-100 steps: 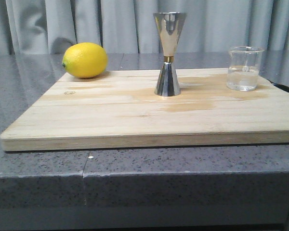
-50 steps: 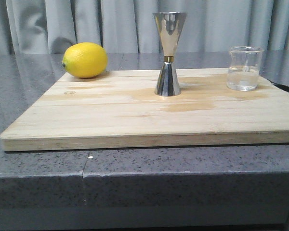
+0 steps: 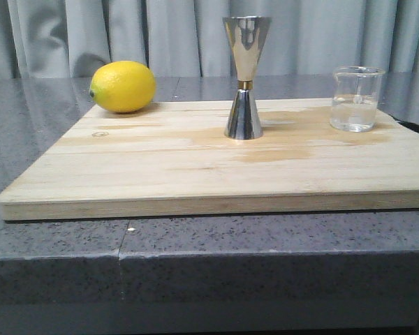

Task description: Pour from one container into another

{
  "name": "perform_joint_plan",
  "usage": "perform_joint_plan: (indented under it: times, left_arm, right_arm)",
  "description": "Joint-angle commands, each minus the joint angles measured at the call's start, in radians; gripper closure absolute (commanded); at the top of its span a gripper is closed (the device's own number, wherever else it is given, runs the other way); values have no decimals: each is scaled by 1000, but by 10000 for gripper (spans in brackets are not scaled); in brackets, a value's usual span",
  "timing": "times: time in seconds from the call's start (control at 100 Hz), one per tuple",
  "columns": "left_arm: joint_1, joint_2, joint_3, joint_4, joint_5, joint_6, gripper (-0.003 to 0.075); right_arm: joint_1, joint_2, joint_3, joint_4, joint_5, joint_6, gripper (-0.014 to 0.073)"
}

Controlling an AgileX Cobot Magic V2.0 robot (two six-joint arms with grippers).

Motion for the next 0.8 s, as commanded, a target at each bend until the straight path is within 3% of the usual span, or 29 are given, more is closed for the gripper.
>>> perform_joint_plan:
  times: [0.0,0.18,0.32,0.48,0.61,0.79]
  left_arm:
    - [3,40,-96,-12,4,21,740]
    - [3,241,-292,-70,201,218,740]
    - [3,407,-435,-176,254,381,739]
    - [3,551,-557,-239,284,557,737]
    - [3,637,-604,-360,294,747,668]
    - [3,745,-611,-701,330,1090,381]
  right_arm:
    - [-4,68,-128,-21,51,2,669]
    - [-4,276,-309,-64,183,-156,669]
    - [-4,454,-431,-64,269,-265,669]
    - [-2,586,-512,-64,273,-287,651]
    - [-2,660,-531,-64,226,-287,498]
    - [-2,731,-531,-56,150,-287,199]
